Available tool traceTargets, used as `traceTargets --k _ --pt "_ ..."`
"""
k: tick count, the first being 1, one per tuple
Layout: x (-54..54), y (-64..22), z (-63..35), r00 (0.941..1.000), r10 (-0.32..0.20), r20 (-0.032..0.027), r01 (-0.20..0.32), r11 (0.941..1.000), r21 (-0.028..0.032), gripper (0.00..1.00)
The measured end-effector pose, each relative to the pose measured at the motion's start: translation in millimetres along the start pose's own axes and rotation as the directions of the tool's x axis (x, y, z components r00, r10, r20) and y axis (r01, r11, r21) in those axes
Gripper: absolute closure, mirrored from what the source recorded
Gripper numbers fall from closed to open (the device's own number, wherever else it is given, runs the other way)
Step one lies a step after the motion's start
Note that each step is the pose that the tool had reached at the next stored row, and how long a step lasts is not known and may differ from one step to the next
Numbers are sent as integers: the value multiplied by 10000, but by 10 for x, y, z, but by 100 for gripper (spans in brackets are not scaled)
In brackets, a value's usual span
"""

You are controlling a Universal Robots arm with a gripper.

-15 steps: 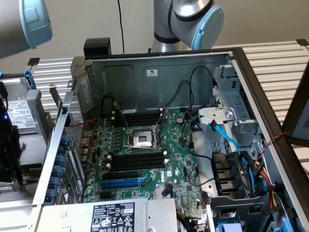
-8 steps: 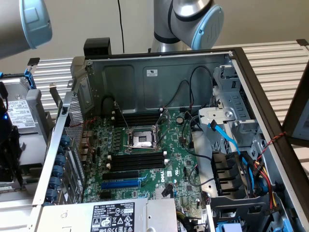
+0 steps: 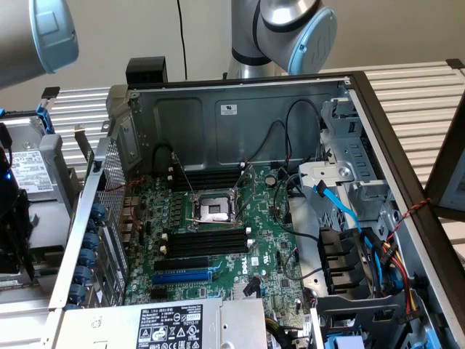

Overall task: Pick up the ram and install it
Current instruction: 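Pick up the ram and move it above insertion slot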

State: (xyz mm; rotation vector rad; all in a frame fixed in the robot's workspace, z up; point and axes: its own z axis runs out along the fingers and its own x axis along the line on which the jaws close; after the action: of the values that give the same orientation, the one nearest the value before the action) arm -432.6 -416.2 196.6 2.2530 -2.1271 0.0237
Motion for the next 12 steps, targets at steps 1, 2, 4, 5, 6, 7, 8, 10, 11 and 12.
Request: traceTargets --k 1,2,4,5,6,7,8,10,11,12 --pt "0 0 0 10000 0 0 0 10000 0 87" --pt "0 0 0 10000 0 0 0 10000 0 87" --pt "0 0 0 10000 1 0 -1 10000 0 87" --pt "0 0 0 10000 0 0 0 10000 0 87" --pt "0 0 0 10000 0 0 0 10000 0 87" --pt "0 0 0 10000 0 0 0 10000 1 87" --pt "0 0 0 10000 1 0 -1 10000 0 87" --pt "0 1 -28 10000 1 5 -1 10000 7 87" --pt "2 2 -73 10000 1 3 -1 10000 5 87" --pt "4 3 -121 10000 1 1 -1 10000 3 87"
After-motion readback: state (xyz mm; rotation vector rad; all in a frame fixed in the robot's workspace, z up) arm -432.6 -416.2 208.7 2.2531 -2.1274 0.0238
